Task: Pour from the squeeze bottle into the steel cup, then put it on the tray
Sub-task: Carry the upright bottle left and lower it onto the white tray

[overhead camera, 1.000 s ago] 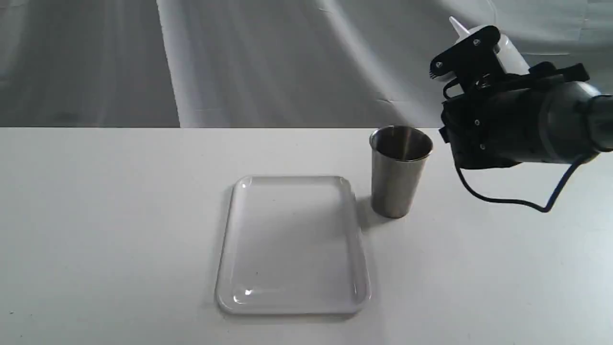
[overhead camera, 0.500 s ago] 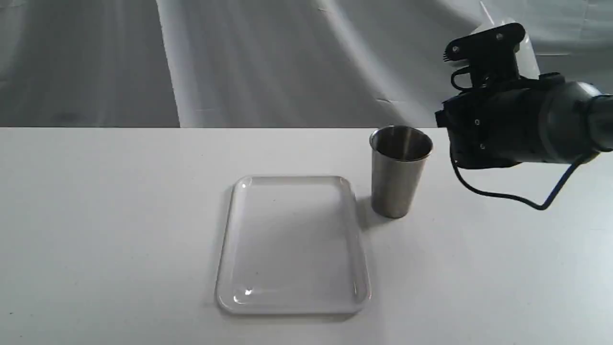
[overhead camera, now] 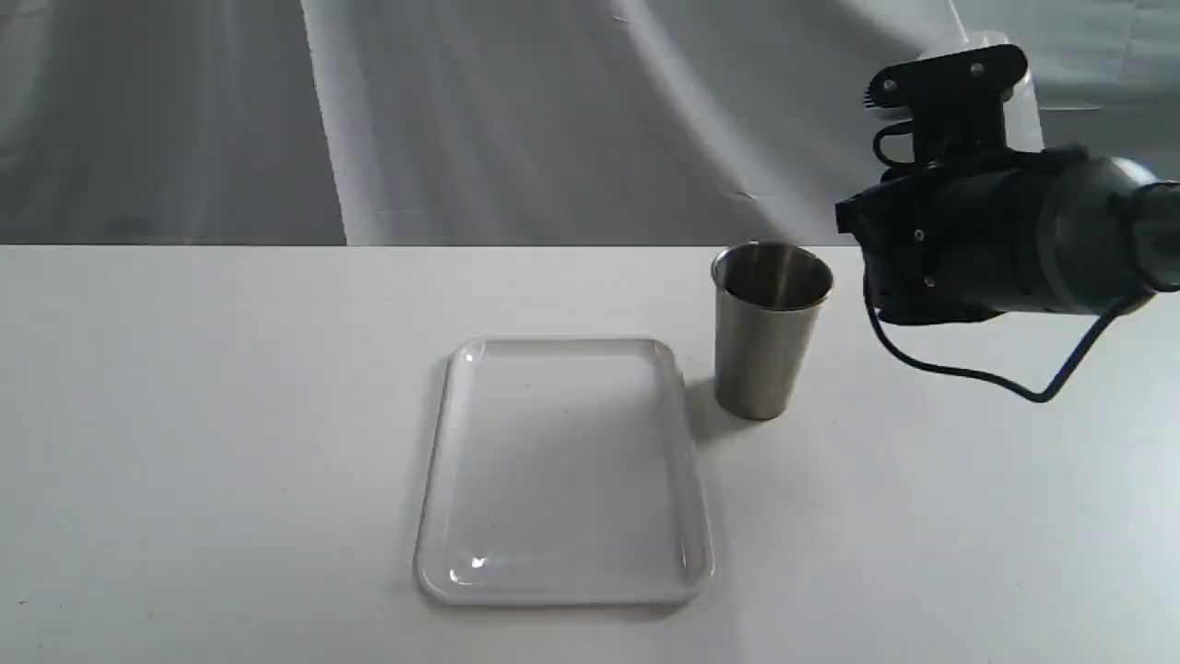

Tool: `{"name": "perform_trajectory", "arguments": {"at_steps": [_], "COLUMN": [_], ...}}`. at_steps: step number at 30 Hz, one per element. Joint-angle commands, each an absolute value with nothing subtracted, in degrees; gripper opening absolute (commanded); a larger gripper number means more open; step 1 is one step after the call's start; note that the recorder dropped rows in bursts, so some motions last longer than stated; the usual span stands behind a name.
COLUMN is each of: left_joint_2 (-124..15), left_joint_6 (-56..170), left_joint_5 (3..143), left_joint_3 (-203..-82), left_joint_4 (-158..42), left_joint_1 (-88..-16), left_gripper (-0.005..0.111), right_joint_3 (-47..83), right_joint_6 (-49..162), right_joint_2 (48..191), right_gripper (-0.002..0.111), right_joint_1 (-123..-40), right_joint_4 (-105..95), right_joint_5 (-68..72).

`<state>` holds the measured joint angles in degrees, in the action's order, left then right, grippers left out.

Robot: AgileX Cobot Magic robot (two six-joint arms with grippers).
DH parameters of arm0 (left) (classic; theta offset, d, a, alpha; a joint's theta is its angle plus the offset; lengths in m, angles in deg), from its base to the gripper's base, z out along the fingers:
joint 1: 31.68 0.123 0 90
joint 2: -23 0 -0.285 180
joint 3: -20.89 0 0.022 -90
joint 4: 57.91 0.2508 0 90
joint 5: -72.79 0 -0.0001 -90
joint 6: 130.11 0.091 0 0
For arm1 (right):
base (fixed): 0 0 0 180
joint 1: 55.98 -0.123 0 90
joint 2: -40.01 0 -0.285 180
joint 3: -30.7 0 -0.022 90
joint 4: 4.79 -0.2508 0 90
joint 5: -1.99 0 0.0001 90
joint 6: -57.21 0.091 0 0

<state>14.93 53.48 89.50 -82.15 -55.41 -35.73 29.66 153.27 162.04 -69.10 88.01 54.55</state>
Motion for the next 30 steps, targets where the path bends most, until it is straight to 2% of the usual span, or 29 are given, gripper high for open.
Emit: {"name": "perform_trajectory", "arguments": {"at_steps": [1, 11, 15, 22, 30], "left_joint_2": [15.2, 15.2, 15.2, 15.2, 15.2], "left_joint_6": [53.4, 53.4, 53.4, 53.4, 53.4], "left_joint_5": [89.1, 89.1, 89.1, 89.1, 89.1], "left_joint_3": [-81.9, -81.9, -81.9, -81.9, -81.9], "left_joint_4": [-55.4, -55.4, -55.4, -55.4, -55.4], "left_joint_1": [-35.9, -35.9, -35.9, -35.9, -35.9], "left_gripper": [0.008, 0.008, 0.008, 0.008, 0.008], "right_joint_3": [30.3, 36.9, 41.3, 44.7, 44.8], "right_joint_6": [153.4, 152.9, 145.7, 123.1, 77.3], "right_joint_2": [161.3, 159.2, 159.2, 159.2, 160.1], "right_gripper": [0.044, 0.044, 0.044, 0.044, 0.044], "right_joint_1": [-69.3, -69.3, -69.4, -69.5, -70.3], "right_joint_4": [92.0, 87.4, 82.2, 68.4, 23.8], "right_joint_5": [53.2, 39.3, 31.0, 13.6, -2.1]}}
